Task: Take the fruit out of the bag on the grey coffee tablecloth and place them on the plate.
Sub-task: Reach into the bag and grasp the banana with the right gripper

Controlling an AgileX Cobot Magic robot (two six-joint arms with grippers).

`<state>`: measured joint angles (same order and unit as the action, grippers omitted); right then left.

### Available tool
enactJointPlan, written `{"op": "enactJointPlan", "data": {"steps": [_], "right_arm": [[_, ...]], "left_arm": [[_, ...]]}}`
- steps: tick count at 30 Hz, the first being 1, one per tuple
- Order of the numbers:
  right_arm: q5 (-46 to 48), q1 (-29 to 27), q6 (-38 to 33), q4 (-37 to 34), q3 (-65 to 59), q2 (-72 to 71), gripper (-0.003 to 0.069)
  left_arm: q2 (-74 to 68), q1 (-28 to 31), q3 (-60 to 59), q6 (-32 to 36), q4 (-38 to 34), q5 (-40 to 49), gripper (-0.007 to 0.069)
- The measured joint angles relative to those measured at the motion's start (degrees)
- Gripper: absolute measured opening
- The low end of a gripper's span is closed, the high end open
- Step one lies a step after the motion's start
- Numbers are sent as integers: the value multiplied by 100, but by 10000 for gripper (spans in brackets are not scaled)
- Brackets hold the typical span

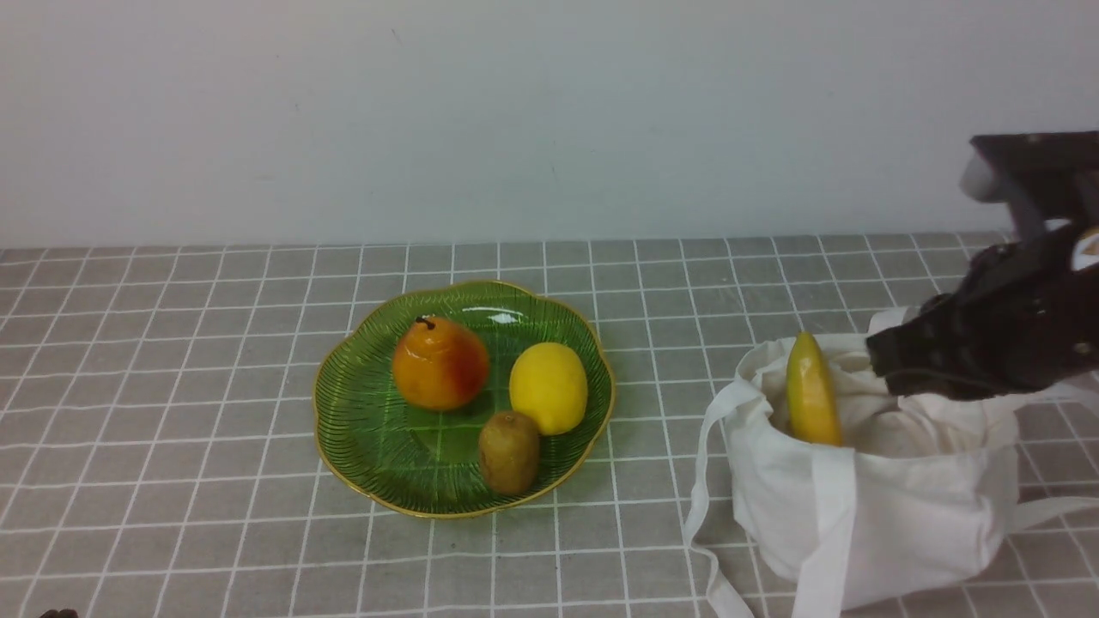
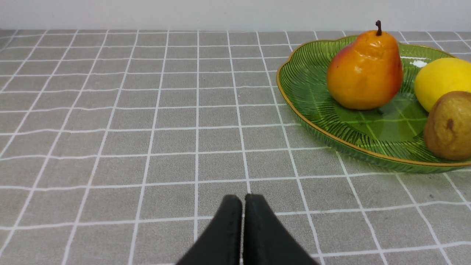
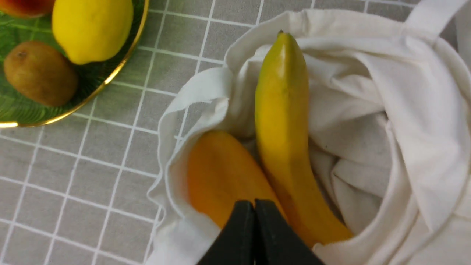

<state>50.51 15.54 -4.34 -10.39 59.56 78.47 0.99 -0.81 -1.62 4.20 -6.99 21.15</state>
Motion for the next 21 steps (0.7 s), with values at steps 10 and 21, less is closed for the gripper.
{"op": "enactJointPlan", "data": {"steps": [10, 21], "right_arm": [[-1538, 137, 363, 593, 7, 928, 125], [-1754, 137, 369, 505, 7, 1779, 470]], "left_arm": [[0, 0, 0, 0, 0, 0, -8], [0, 0, 0, 0, 0, 0, -8]]}}
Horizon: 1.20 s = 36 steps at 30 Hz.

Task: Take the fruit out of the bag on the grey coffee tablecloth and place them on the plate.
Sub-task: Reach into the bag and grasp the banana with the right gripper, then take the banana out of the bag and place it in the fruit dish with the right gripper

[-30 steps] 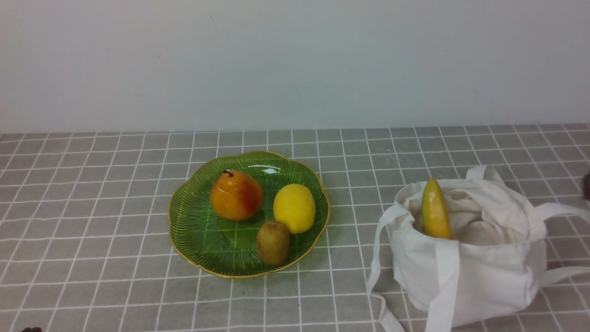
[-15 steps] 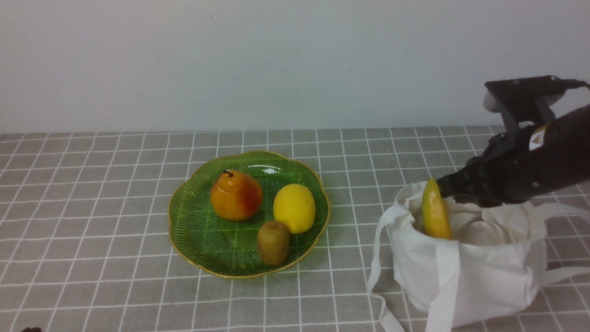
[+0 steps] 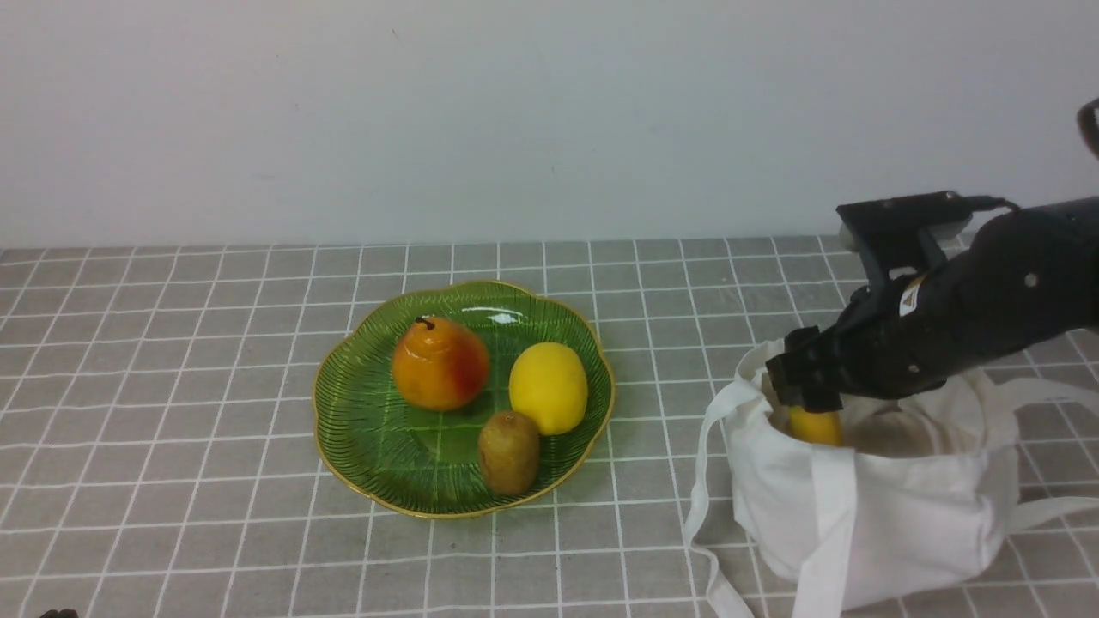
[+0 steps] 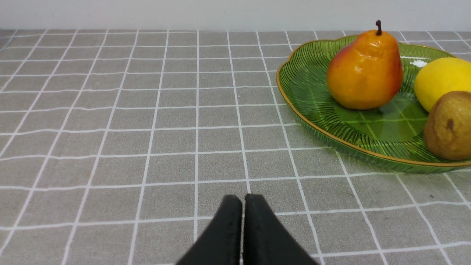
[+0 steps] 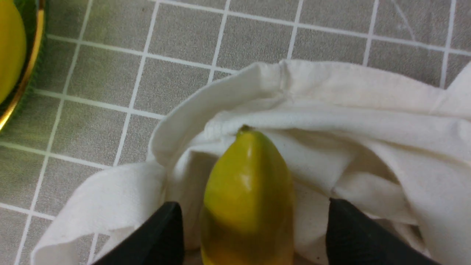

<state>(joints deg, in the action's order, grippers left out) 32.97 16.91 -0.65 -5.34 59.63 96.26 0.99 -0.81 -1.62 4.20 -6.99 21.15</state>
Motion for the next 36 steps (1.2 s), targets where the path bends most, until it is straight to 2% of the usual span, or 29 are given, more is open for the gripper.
{"op": "enactJointPlan", "data": {"steps": [2, 5, 6, 21, 32, 36], "right_arm": [[0, 0, 0, -6, 0, 20, 449], [-10, 0, 18, 14, 0, -29, 286], [-10, 0, 18, 20, 0, -60, 258], [236, 0, 65, 654, 0, -1940, 265], [20, 0, 65, 667, 0, -2765, 261], [11, 0, 65, 365, 0, -2833, 261]], "left_arm": [[0, 0, 0, 0, 0, 0, -8], [0, 0, 0, 0, 0, 0, -8], [0, 0, 0, 0, 0, 0, -8], [0, 0, 0, 0, 0, 0, -8], [0, 0, 0, 0, 0, 0, -8], [0, 0, 0, 0, 0, 0, -8]]}}
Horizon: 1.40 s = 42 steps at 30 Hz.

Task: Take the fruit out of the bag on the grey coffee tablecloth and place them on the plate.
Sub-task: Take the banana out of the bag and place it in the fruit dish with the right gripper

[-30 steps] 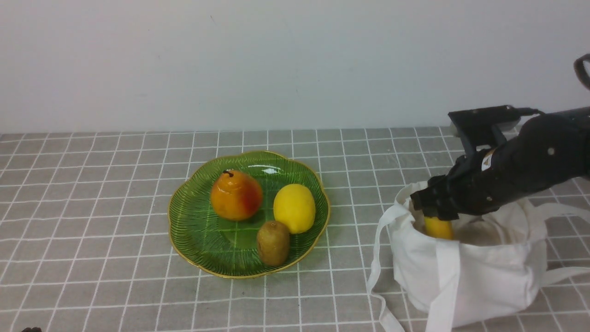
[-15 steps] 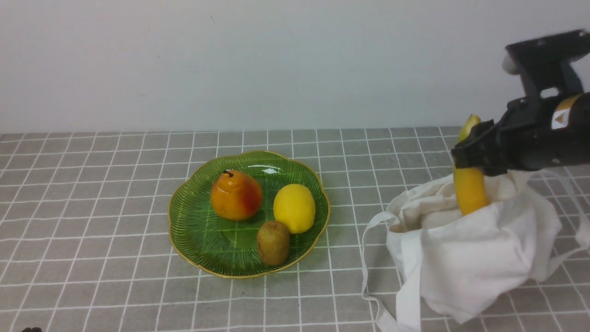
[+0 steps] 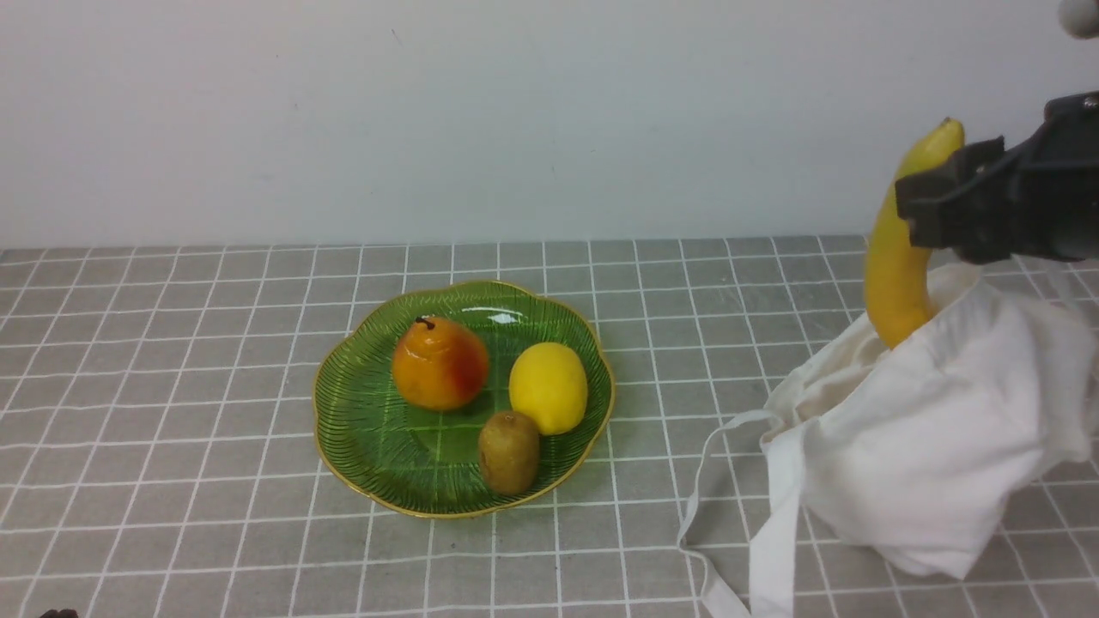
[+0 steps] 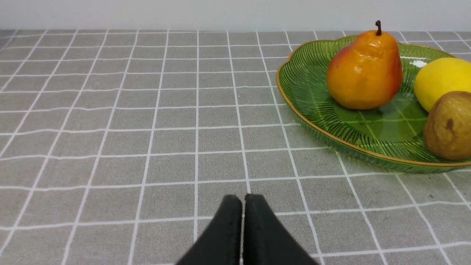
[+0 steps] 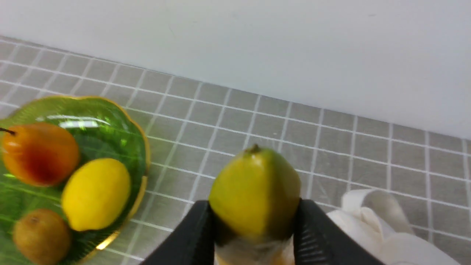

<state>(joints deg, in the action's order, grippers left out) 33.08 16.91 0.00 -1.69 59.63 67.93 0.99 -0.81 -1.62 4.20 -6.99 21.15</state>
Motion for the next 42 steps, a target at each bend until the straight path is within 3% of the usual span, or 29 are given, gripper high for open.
{"op": "enactJointPlan", "data": {"steps": [15, 23, 28, 34, 42], "right_arm": [[-1319, 0, 0, -1146, -12, -260, 261], [-1940, 0, 0, -1335, -12, -407, 261], [-1870, 0, -77, -1275, -12, -336, 261], [-936, 0, -163, -1125, -6, 461, 260], [-1083, 0, -371, -1838, -12, 1199, 260]], "left_arm": [[0, 0, 0, 0, 0, 0, -8], [0, 0, 0, 0, 0, 0, -8], [0, 0, 0, 0, 0, 0, -8], [0, 0, 0, 0, 0, 0, -8], [0, 0, 0, 0, 0, 0, -8]]}}
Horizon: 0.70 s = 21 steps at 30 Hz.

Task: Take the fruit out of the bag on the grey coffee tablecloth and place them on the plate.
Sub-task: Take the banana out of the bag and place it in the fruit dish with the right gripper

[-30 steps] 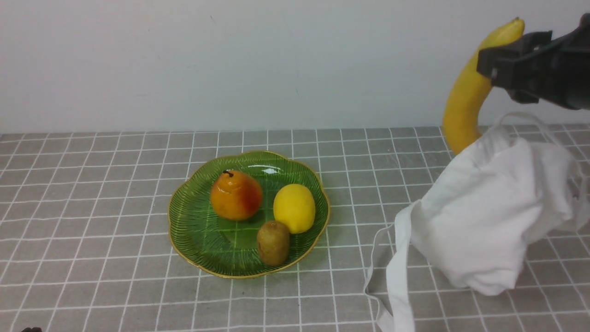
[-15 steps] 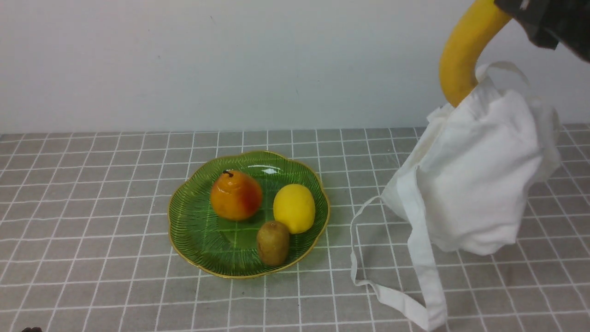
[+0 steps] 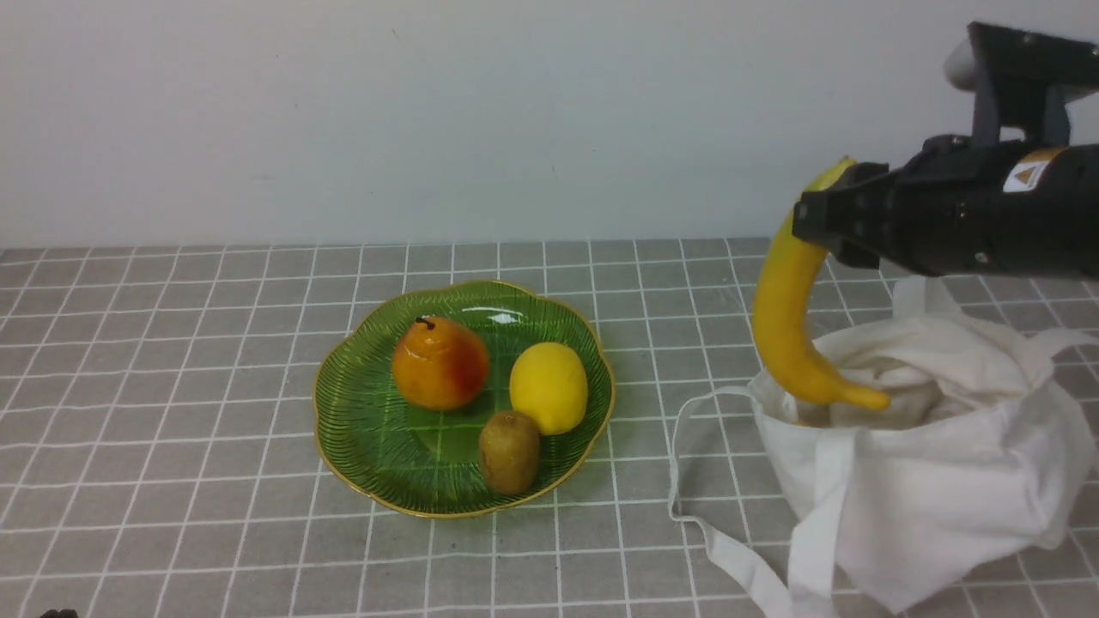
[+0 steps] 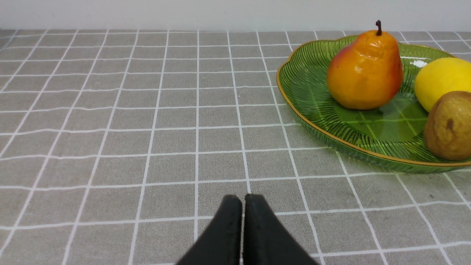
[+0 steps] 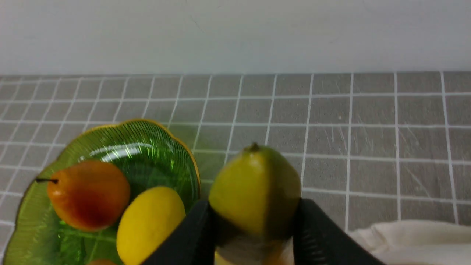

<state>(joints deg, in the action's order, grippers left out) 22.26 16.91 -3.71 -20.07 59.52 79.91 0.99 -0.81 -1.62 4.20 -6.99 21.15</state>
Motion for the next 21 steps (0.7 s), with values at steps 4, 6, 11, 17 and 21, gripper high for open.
{"op": "enactJointPlan", "data": {"steps": [4, 6, 11, 17, 21], "right_arm": [[-492, 0, -352, -672, 0, -300, 260], [-610, 24, -580, -1036, 28, -533, 260], [-317, 442, -1526, -1882, 761, -856, 258], [478, 1169, -2200, -2247, 1445, -349, 258], [633, 1587, -2316, -2491, 1580, 383, 258]], "left_arm": [[0, 0, 0, 0, 0, 0, -8], [0, 0, 0, 0, 0, 0, -8], [0, 0, 0, 0, 0, 0, -8], [0, 0, 0, 0, 0, 0, -8], [0, 0, 0, 0, 0, 0, -8]]}}
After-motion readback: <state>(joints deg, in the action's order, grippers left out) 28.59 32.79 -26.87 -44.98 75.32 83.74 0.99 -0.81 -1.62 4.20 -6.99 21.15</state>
